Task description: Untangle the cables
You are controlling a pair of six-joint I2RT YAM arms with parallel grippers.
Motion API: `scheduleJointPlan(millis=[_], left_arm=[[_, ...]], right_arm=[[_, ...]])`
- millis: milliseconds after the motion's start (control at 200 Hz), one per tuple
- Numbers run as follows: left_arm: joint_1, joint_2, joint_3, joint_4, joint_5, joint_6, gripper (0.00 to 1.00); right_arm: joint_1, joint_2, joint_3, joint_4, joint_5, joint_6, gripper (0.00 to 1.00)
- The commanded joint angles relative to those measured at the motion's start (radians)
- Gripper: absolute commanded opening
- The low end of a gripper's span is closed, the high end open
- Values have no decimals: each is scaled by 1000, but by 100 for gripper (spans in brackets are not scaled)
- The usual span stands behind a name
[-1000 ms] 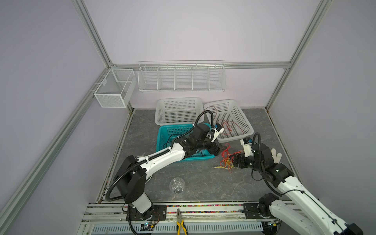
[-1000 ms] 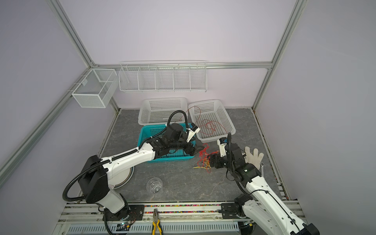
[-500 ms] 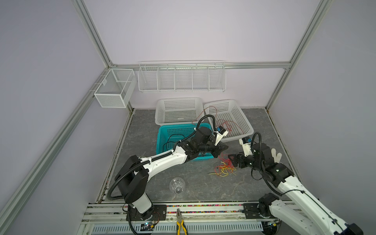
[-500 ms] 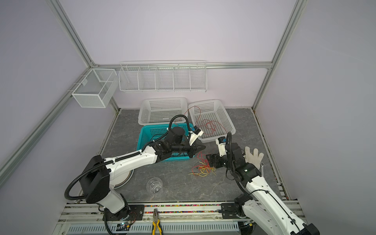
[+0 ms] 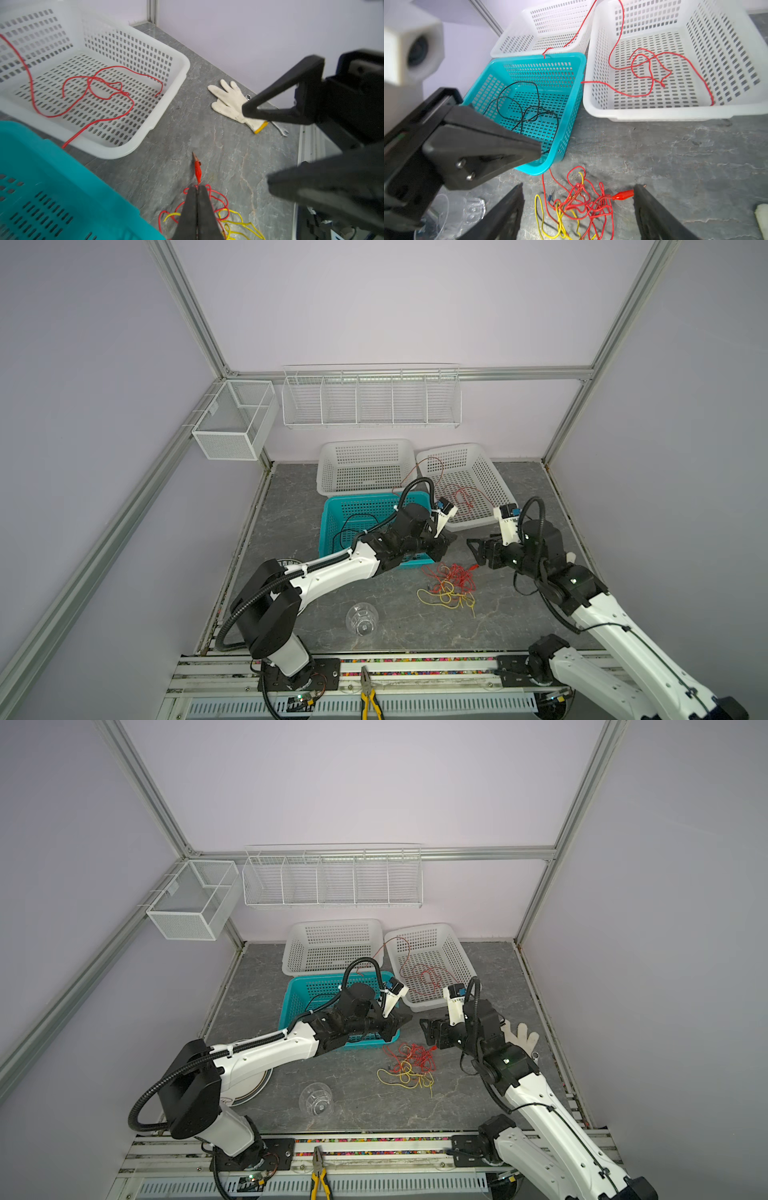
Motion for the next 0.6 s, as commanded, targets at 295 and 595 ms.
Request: scheduleJointPlan(millis=[295, 595], left_arm=[[64, -315, -176, -5, -325, -30, 34], [97, -391, -227, -28, -384, -22, 41]], right_arm=[[2, 457, 303, 146, 61, -16, 78], [-29, 832, 564, 241, 119, -83, 75]])
